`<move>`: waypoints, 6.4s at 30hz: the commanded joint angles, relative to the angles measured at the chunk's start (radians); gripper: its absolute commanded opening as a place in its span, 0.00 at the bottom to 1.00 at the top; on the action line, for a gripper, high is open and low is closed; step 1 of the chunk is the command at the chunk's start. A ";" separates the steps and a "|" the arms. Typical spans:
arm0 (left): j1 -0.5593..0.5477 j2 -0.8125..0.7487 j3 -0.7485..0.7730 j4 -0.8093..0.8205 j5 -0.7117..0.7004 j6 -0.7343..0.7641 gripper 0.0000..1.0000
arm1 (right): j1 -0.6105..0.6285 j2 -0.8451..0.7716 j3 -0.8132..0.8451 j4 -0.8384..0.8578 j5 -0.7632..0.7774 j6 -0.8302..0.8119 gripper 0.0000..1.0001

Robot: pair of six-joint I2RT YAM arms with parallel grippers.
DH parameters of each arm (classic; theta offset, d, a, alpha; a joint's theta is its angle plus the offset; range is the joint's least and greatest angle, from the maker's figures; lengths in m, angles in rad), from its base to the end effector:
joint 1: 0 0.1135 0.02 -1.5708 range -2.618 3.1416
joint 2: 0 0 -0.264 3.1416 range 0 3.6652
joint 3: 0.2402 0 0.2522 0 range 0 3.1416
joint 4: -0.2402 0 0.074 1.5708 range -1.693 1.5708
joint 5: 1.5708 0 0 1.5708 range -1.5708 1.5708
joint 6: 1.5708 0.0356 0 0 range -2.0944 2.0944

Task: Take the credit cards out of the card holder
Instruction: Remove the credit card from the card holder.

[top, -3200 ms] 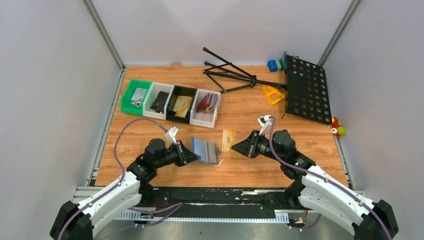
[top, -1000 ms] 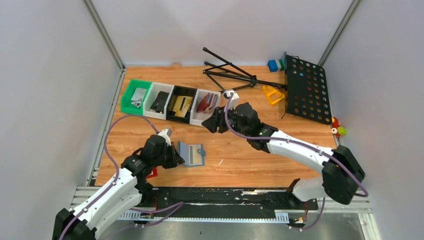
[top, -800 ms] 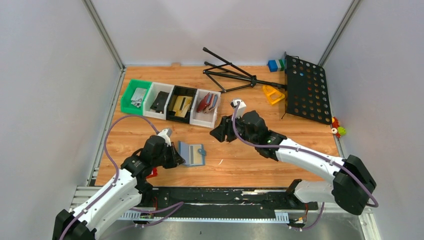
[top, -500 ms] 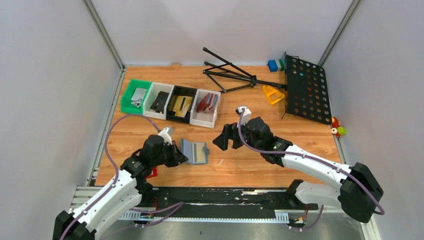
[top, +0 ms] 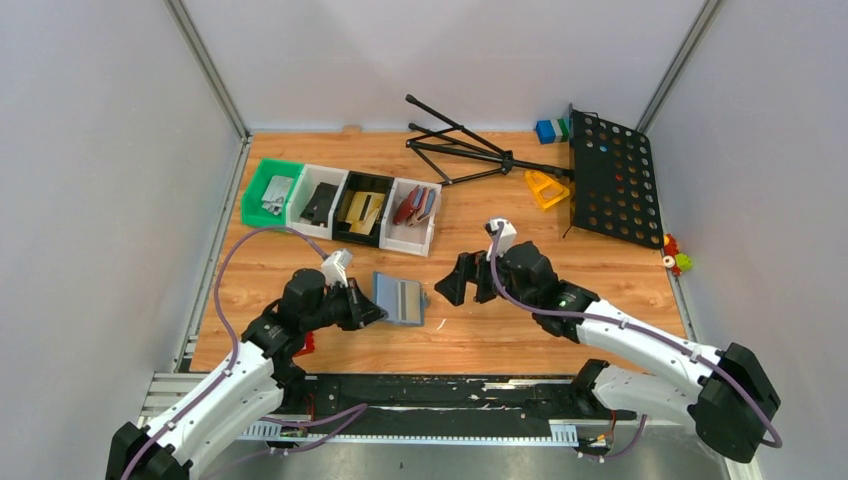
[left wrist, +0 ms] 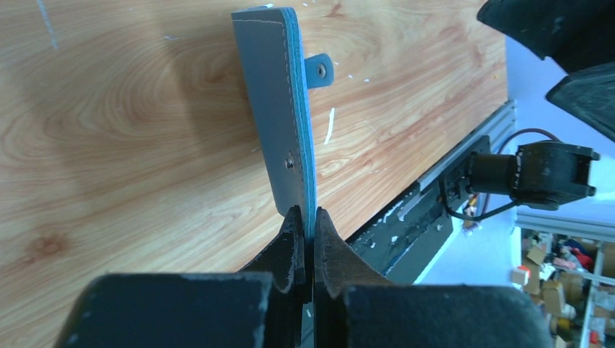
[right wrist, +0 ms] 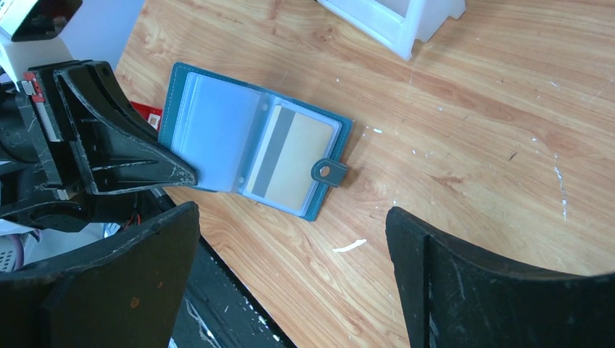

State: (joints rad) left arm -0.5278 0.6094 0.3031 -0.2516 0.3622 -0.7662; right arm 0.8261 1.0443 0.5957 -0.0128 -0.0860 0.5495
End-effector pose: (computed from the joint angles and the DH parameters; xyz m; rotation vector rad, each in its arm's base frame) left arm 0.1199 -0.0845 0.1911 -0.0415 2.3111 -1.1049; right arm 0.1551 0.1727 0.2408 -0.3557 2.1366 0.9236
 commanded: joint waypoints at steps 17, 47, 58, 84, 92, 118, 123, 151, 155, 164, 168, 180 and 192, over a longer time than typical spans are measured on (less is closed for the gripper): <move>0.002 0.012 -0.043 0.460 0.203 -0.259 0.00 | -0.006 -0.248 -0.157 0.031 -0.064 0.066 1.00; 0.002 0.087 -0.064 0.781 0.269 -0.445 0.00 | -0.088 -0.361 -0.301 0.160 -0.188 0.251 1.00; 0.002 0.087 -0.078 0.860 0.289 -0.495 0.00 | -0.117 -0.339 -0.315 0.270 -0.243 0.317 0.99; 0.002 0.090 -0.130 1.053 0.311 -0.577 0.00 | -0.175 -0.197 -0.354 0.581 -0.375 0.518 0.77; 0.000 0.086 -0.139 1.079 0.303 -0.589 0.00 | -0.175 -0.119 -0.324 0.693 -0.418 0.566 0.72; -0.008 0.069 -0.157 0.867 0.272 -0.411 0.10 | -0.174 -0.212 -0.322 0.508 -0.385 0.488 0.00; -0.017 0.084 -0.155 0.860 0.268 -0.400 0.10 | -0.174 -0.203 -0.321 0.511 -0.389 0.487 0.00; -0.049 0.120 -0.161 0.776 0.172 -0.402 0.75 | -0.173 -0.185 -0.257 0.431 -0.420 0.446 0.00; -0.048 0.144 -0.163 0.779 0.175 -0.400 0.67 | -0.174 -0.176 -0.260 0.443 -0.443 0.450 0.00; -0.048 0.160 -0.154 0.792 0.173 -0.384 0.00 | -0.173 -0.213 -0.266 0.368 -0.416 0.413 0.36; -0.048 0.139 -0.159 0.788 0.167 -0.396 0.00 | -0.174 -0.242 -0.249 0.315 -0.395 0.392 0.51; -0.048 0.167 -0.176 0.840 0.187 -0.386 0.00 | -0.173 -0.226 -0.256 0.267 -0.388 0.380 0.49; -0.048 0.199 -0.216 0.934 0.199 -0.396 0.00 | -0.175 -0.284 -0.325 0.152 -0.285 0.324 0.77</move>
State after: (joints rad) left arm -0.5747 0.8185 0.1001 0.5758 0.5457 -1.1717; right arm 0.6518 0.7689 0.2909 0.1566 -0.4076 0.8993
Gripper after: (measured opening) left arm 0.030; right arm 0.757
